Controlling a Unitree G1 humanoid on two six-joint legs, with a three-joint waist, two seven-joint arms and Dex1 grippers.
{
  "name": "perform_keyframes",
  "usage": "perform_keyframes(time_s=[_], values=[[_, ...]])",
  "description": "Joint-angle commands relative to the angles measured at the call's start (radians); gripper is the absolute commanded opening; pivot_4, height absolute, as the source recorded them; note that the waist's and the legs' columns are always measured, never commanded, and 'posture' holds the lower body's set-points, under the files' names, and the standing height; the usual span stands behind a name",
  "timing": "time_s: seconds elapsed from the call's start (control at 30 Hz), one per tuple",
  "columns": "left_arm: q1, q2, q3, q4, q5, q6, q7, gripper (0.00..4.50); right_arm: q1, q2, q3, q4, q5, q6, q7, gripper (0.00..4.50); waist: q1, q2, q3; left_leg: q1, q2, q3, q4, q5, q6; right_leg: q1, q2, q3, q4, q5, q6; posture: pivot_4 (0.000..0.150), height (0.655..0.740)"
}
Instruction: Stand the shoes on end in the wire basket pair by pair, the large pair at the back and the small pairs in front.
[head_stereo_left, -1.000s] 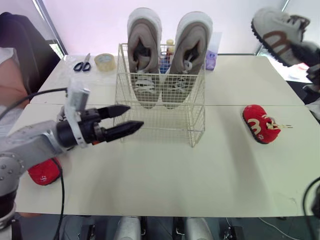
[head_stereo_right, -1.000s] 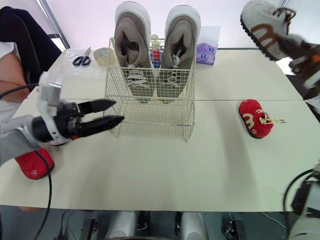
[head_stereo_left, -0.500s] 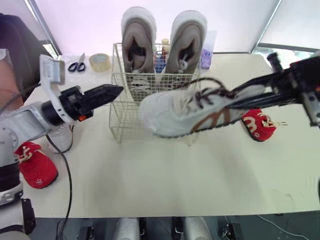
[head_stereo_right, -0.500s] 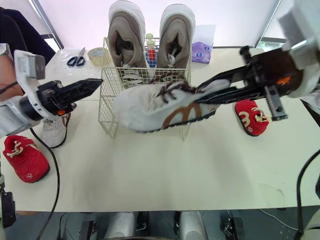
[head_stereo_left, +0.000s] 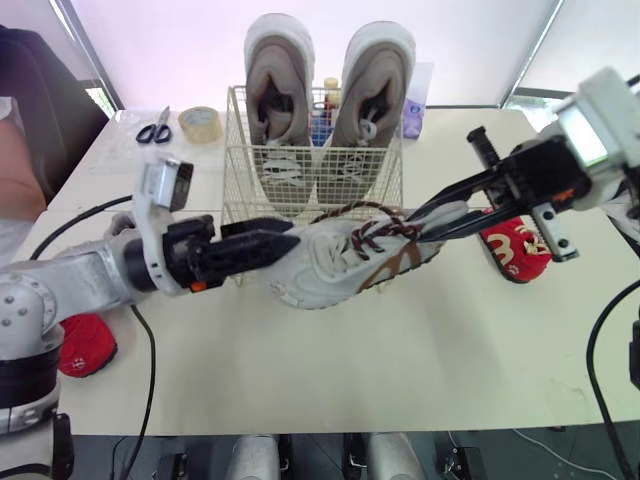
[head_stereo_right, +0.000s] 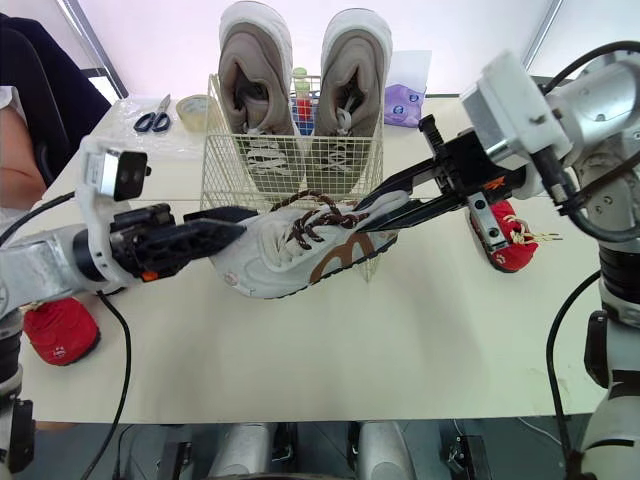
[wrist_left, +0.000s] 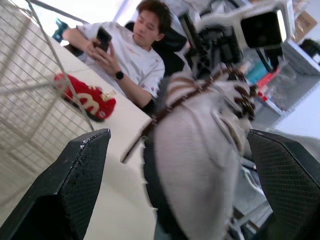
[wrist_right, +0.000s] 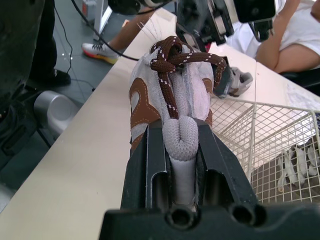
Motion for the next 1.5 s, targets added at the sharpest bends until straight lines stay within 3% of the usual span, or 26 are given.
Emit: perform_keyframes(time_s=[0.03, 0.23, 0.37, 0.47, 0.6, 0.77, 0.9, 1.03, 1.17, 1.33, 1.5], values=[[0.026, 0.016, -0.005, -0.022, 0.037, -0.004, -0.024, 4.50, -0.031, 0.009, -0.028, -0.007, 0.004, -0.011, 0.000, 0.01, 0.000, 0.000, 0.000, 0.000, 0.000, 0.000, 0.000, 0.000, 0.000, 0.000, 0.000, 0.000, 0.000, 0.000, 0.000, 0.150, 0.7357], [0.030, -0.010, -0.022, -0.007, 0.029, -0.026, -0.049, 4.50, -0.036, 0.021, -0.032, -0.014, 0.004, -0.002, -0.004, 0.01, 0.002, 0.000, 0.000, 0.000, 0.000, 0.000, 0.000, 0.000, 0.000, 0.000, 0.000, 0.000, 0.000, 0.000, 0.000, 0.150, 0.7357], [0.013, -0.033, -0.025, 0.006, 0.004, -0.043, -0.040, 3.36, -0.031, 0.020, -0.036, -0.026, 0.016, 0.015, -0.007, 0.00, 0.001, 0.000, 0.000, 0.000, 0.000, 0.000, 0.000, 0.000, 0.000, 0.000, 0.000, 0.000, 0.000, 0.000, 0.000, 0.150, 0.7357], [0.011, -0.036, -0.024, 0.007, -0.011, -0.049, -0.037, 1.89, -0.023, 0.013, -0.034, -0.032, 0.013, 0.024, -0.010, 0.00, 0.000, 0.000, 0.000, 0.000, 0.000, 0.000, 0.000, 0.000, 0.000, 0.000, 0.000, 0.000, 0.000, 0.000, 0.000, 0.150, 0.7357], [0.020, -0.035, -0.016, 0.003, -0.014, -0.061, -0.025, 0.39, -0.002, -0.001, -0.041, -0.038, 0.020, 0.058, -0.023, 0.00, 0.000, 0.000, 0.000, 0.000, 0.000, 0.000, 0.000, 0.000, 0.000, 0.000, 0.000, 0.000, 0.000, 0.000, 0.000, 0.150, 0.7357], [0.043, -0.035, 0.038, 0.008, -0.018, -0.103, -0.002, 0.33, 0.017, -0.014, -0.125, 0.035, 0.020, 0.149, -0.169, 2.35, 0.002, 0.000, 0.000, 0.000, 0.000, 0.000, 0.000, 0.000, 0.000, 0.000, 0.000, 0.000, 0.000, 0.000, 0.000, 0.150, 0.7357], [0.070, -0.058, 0.095, 0.005, -0.051, -0.165, 0.028, 0.33, 0.129, -0.025, -0.309, 0.091, 0.083, 0.316, -0.371, 4.30, 0.005, 0.000, 0.000, 0.000, -0.001, 0.000, 0.001, 0.000, 0.001, 0.001, -0.001, -0.001, 0.000, 0.000, 0.000, 0.150, 0.7357], [0.060, -0.116, 0.122, 0.010, -0.073, -0.242, 0.065, 0.33, 0.292, 0.136, -0.530, 0.044, 0.429, 0.572, -0.641, 4.30, 0.008, -0.004, -0.002, 0.000, -0.001, -0.001, 0.001, -0.001, 0.001, 0.002, -0.002, -0.001, -0.001, 0.000, 0.000, 0.150, 0.7357], [0.005, -0.214, 0.095, 0.025, -0.031, -0.317, 0.099, 0.33, 0.416, 0.383, -0.582, -0.041, 0.751, 0.569, -0.996, 4.30, 0.001, -0.003, -0.002, 0.002, 0.000, -0.002, 0.000, -0.002, 0.004, 0.003, -0.001, -0.001, 0.001, 0.001, -0.001, 0.150, 0.7357], [-0.101, -0.355, 0.008, 0.068, 0.125, -0.369, 0.074, 0.33, 0.465, 0.635, -0.460, -0.182, 0.823, 0.451, -1.255, 4.30, 0.001, -0.002, -0.002, 0.003, 0.000, -0.002, 0.000, -0.002, 0.004, 0.003, 0.002, -0.001, 0.002, 0.001, -0.001, 0.150, 0.7357], [-0.126, -0.410, -0.030, 0.081, 0.205, -0.360, 0.041, 0.33, 0.451, 0.703, -0.382, -0.218, 0.860, 0.382, -1.338, 4.30, 0.000, -0.002, -0.002, 0.002, 0.000, -0.002, 0.000, -0.001, 0.002, 0.003, 0.002, -0.001, 0.001, 0.001, 0.000, 0.150, 0.7357]])
